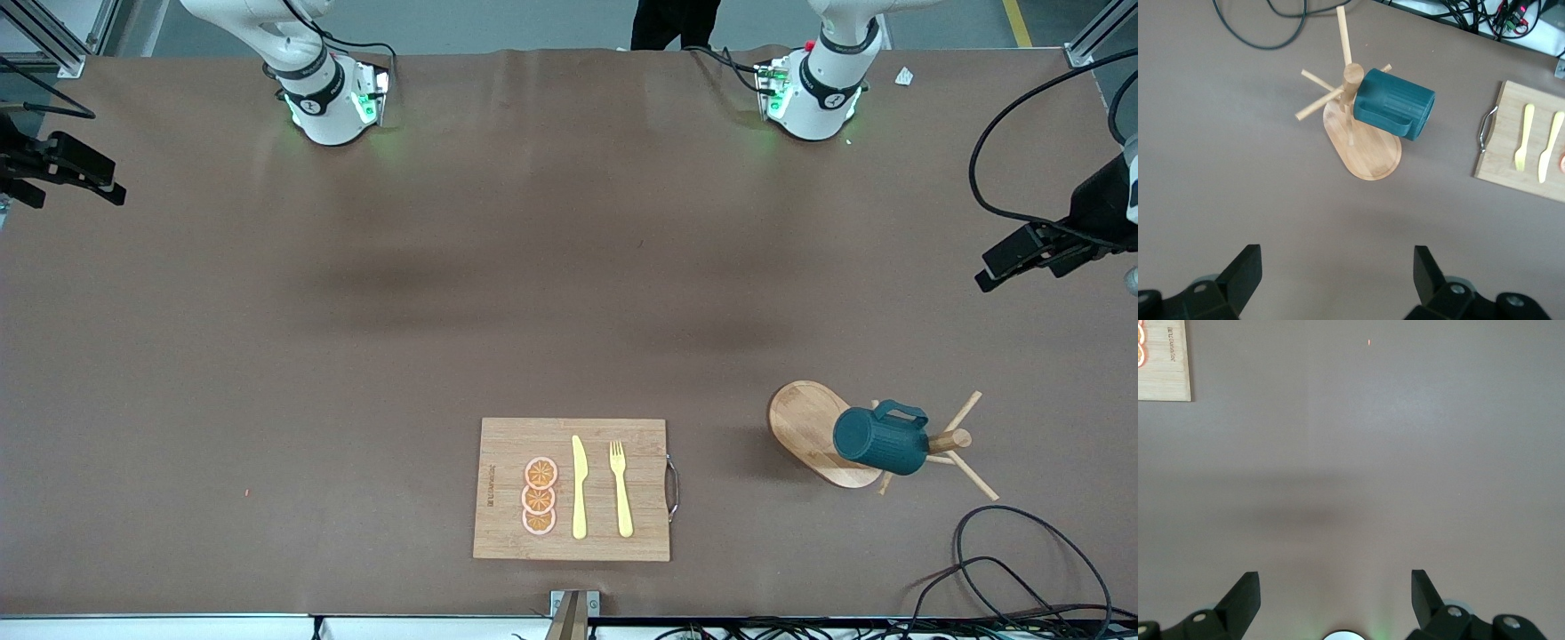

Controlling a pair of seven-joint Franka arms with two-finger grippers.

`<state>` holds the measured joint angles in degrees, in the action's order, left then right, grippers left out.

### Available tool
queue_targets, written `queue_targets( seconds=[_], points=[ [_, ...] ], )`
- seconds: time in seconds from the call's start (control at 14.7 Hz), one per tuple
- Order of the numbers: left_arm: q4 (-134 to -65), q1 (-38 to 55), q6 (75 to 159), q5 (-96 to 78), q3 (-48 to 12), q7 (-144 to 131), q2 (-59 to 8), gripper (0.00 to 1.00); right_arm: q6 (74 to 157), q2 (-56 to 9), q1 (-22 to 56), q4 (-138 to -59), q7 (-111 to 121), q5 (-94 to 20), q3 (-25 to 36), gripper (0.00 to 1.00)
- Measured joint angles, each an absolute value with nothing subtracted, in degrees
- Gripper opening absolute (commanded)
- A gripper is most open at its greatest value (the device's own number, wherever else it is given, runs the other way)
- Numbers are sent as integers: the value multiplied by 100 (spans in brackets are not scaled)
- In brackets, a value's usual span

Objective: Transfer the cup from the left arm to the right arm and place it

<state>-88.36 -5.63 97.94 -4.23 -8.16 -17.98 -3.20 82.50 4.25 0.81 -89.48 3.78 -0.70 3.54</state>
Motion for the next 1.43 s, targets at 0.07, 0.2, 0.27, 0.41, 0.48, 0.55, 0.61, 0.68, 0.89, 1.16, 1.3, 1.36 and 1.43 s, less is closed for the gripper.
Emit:
queue_targets(
  seconds=[0.07, 0.2, 0.27, 0.41, 0.48, 0.55, 0.61, 0.68, 0.89, 1.16, 1.3, 1.36, 1.43],
  points=[
    [-8836, -563, 9863, -503, -815, -2008, -381, 100, 8250, 425, 81, -8948, 378, -70, 354, 100],
    [-8836, -564, 10105, -598, -814, -2575, -529, 100, 8250, 425, 81, -8948, 378, -70, 353, 100],
    [-8835, -563, 10249, -630, -815, -2983, -605, 100, 8250, 425, 81, -8948, 377, -70, 354, 100],
    [-8836, -548, 10545, -782, -826, -3917, -753, 100, 8250, 425, 81, -8948, 378, -70, 353, 100],
    [-8836, -544, 10664, -891, -836, -4349, -822, 100, 8250, 425, 81, -8948, 378, -70, 353, 100],
    [-8839, -543, 10753, -973, -841, -4741, -887, 100, 8250, 425, 81, -8948, 378, -70, 353, 100],
    [-8847, -546, 10858, -1030, -839, -5085, -955, 100, 8250, 425, 81, -8948, 378, -70, 353, 100],
    [-8871, -553, 11019, -1087, -837, -5396, -1026, 100, 8250, 425, 81, -8948, 377, -70, 353, 100],
    [-9102, -560, 11764, -1350, -834, -6177, -1227, 100, 8250, 425, 81, -8948, 378, -70, 353, 100],
    [-9670, -560, 12982, -1891, -833, -7022, -1438, 100, 8250, 425, 81, -8948, 378, -70, 353, 100],
    [-9920, -561, 13346, -1977, -833, -7229, -1492, 100, 8250, 425, 81, -8948, 378, -70, 353, 100],
    [-9982, -562, 13448, -1997, -832, -7357, -1524, 100, 8250, 425, 81, -8948, 378, -70, 353, 100],
    [-10011, -564, 13509, -1998, -832, -7512, -1554, 100, 8250, 425, 81, -8948, 378, -70, 353, 100]
  ],
)
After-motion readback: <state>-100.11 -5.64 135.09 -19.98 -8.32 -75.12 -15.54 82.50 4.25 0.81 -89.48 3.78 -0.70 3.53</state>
